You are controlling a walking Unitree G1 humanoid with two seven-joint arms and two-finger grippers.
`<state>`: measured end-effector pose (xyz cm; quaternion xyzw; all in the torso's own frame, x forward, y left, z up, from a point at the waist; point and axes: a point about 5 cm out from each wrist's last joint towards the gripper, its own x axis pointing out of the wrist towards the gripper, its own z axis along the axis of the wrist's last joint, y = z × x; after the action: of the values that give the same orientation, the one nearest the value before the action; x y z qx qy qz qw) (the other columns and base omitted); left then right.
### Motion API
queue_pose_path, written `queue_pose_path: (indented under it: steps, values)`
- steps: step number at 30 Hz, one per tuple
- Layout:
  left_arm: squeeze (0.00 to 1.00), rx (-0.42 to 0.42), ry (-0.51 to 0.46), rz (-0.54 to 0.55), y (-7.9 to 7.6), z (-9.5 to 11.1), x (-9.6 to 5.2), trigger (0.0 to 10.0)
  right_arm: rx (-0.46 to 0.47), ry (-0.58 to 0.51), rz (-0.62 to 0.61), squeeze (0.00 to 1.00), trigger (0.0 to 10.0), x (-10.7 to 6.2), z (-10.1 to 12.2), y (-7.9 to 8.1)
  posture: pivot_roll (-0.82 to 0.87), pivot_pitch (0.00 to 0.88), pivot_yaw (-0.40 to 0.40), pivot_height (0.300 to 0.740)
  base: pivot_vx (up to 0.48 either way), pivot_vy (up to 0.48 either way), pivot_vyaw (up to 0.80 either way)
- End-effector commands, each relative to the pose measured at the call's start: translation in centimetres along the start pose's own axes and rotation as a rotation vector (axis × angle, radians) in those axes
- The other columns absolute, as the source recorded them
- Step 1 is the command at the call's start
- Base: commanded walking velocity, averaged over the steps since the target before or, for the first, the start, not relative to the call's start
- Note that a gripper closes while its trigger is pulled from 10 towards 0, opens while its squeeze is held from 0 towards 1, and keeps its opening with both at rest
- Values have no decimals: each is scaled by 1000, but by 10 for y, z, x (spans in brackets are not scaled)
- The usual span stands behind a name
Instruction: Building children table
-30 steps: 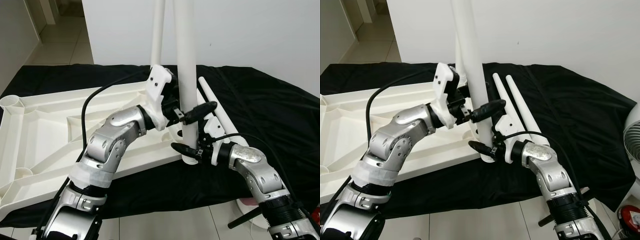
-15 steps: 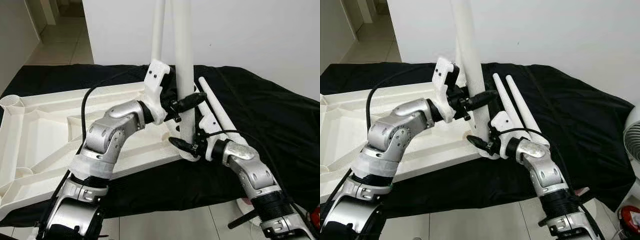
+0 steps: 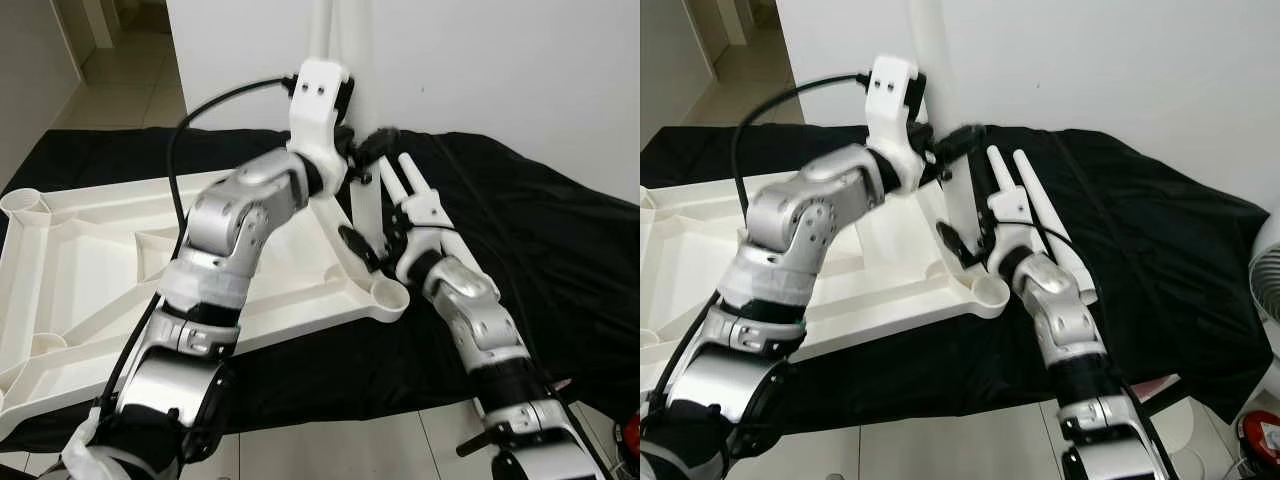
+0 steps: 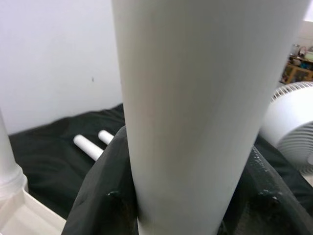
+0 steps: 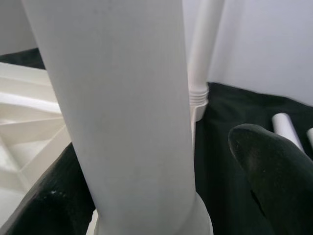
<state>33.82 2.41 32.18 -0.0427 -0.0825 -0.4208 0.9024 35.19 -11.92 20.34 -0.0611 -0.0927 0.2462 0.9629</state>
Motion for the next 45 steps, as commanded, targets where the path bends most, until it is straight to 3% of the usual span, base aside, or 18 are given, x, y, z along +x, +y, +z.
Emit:
queue_pose_path:
  steps: [1,5,16,28,39,40,43,44,45]
  values:
    - [0,15,32,10,-5,-4,6,10000,-51,-17,-104,0,10000,3,5,-9,45,16,-47,740,0,0,0]
    - [0,26,7,63,-11,2,12,10000,-90,18,-208,0,10000,15,5,-4,52,14,-54,740,0,0,0]
    - [0,52,-21,99,-26,3,21,10000,-198,68,-395,0,10000,27,3,2,83,0,-81,740,0,0,0]
    - [0,54,-25,107,-31,2,24,10000,-299,27,-414,0,10000,30,8,16,78,0,-100,740,0,0,0]
    - [0,54,-32,103,-32,3,26,10000,-299,3,-458,0,10000,31,12,14,65,0,-89,740,0,0,0]
    - [0,54,-34,104,-32,3,26,10000,-290,-4,-467,0,6784,30,13,13,60,0,-85,740,0,0,0]
    - [0,52,-36,105,-32,4,26,10000,-263,-14,-476,0,6314,29,13,12,60,0,-85,740,0,0,0]
    - [0,49,-38,105,-31,4,27,10000,-253,-25,-481,0,4510,28,14,11,59,0,-85,740,0,0,0]
    - [0,49,-38,105,-31,4,27,10000,-253,-25,-481,0,4510,28,14,11,59,0,-85,740,0,0,0]
